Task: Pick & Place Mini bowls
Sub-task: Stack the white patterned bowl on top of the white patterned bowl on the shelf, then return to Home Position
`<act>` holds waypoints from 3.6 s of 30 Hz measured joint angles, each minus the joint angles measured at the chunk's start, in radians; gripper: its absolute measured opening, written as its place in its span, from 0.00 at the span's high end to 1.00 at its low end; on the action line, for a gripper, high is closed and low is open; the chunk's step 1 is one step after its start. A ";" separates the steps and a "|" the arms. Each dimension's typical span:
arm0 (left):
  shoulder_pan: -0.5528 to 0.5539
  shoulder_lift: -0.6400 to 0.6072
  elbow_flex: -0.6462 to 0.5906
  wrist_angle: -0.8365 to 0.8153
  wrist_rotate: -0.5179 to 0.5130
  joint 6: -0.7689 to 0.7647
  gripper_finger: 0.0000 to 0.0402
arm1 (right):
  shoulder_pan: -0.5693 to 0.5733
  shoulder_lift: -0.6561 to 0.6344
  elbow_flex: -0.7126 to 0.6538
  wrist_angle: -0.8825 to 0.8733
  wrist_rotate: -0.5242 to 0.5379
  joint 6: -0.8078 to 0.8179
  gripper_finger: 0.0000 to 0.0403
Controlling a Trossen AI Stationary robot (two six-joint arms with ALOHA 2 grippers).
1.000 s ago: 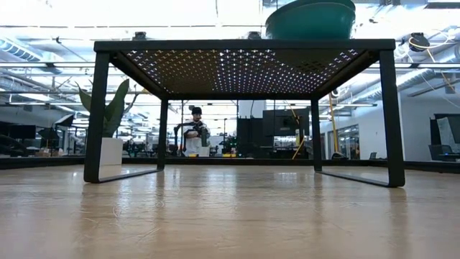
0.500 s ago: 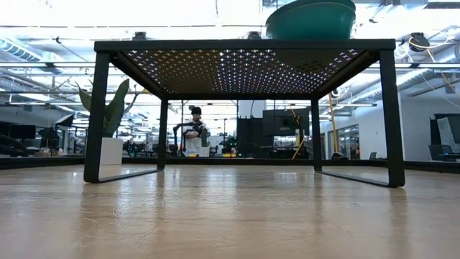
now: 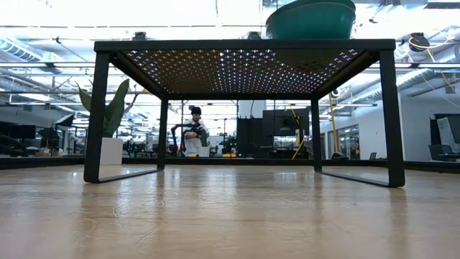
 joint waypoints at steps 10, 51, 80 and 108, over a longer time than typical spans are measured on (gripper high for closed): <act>0.000 -0.151 -0.232 0.147 -0.001 -0.035 0.62 | -0.065 0.027 -0.068 -0.136 -0.091 0.067 1.00; 0.000 -0.187 -0.288 0.151 -0.002 -0.109 0.57 | -0.089 -0.062 -0.369 0.019 -0.334 0.214 0.74; -0.003 -0.179 -0.344 0.122 -0.019 -0.139 0.57 | 0.059 -0.886 -0.949 0.572 0.139 -0.046 0.72; -0.002 -0.468 -0.963 0.750 -0.028 -0.085 0.56 | 0.066 -1.589 -1.998 1.274 0.290 -0.236 0.71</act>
